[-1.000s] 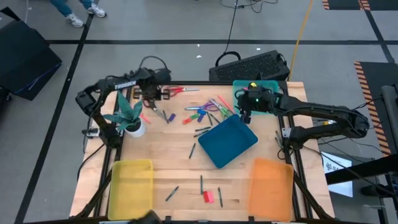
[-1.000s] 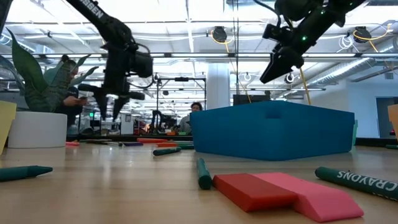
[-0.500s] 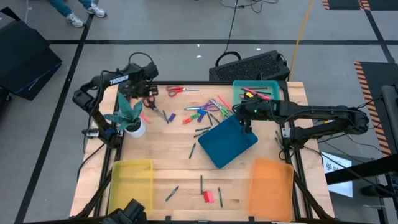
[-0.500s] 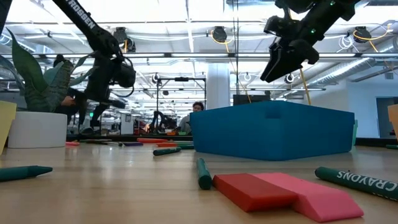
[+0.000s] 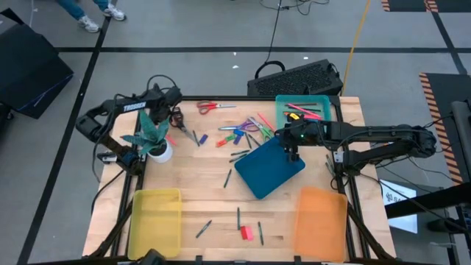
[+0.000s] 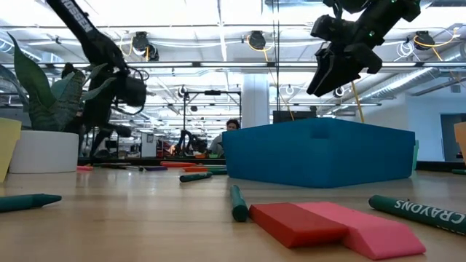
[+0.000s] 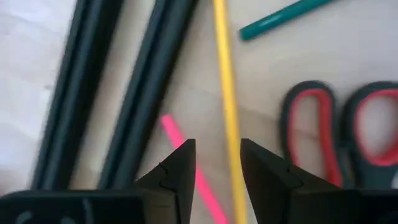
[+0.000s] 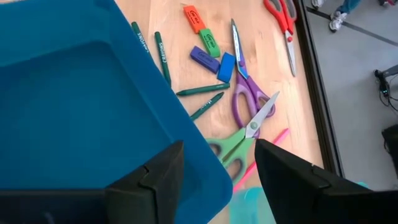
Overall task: Sort crayons/erasers/pens/pencils in bins
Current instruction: Put the yellow pencil into the green bin
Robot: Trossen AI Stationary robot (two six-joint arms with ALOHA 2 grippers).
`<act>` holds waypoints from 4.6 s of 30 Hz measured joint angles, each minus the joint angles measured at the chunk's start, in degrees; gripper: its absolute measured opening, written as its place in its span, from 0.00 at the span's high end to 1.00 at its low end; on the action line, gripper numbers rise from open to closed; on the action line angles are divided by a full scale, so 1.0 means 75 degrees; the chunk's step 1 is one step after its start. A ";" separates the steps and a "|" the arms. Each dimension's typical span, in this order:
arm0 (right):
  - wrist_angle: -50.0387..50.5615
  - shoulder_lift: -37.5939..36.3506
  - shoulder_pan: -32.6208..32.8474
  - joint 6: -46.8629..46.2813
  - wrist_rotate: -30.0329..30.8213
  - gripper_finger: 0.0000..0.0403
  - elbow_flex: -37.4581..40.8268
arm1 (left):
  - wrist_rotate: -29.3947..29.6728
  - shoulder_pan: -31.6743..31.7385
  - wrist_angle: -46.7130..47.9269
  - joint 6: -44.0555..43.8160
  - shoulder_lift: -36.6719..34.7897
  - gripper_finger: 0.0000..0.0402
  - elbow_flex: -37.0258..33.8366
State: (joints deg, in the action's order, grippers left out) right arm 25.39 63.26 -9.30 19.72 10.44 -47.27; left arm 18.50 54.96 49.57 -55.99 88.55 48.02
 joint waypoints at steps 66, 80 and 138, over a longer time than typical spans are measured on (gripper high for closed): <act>-0.0029 0.0000 0.0003 -0.0119 -0.0003 0.53 0.0003 | 0.1126 -0.1684 -0.3209 -0.1368 0.0165 0.68 -0.1719; -0.0095 0.0003 0.0003 -0.0122 -0.0003 0.53 0.0003 | 0.2530 -0.2492 -0.3330 -0.2707 0.0429 0.68 -0.1741; -0.0044 0.0003 0.0003 -0.0267 -0.0006 0.53 0.0003 | 0.3511 -0.2081 -0.4857 -0.1210 0.1155 0.68 -0.2091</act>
State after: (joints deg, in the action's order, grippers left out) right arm 25.06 63.29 -9.28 17.72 10.39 -47.24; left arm 44.84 39.35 13.14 -65.07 97.21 32.34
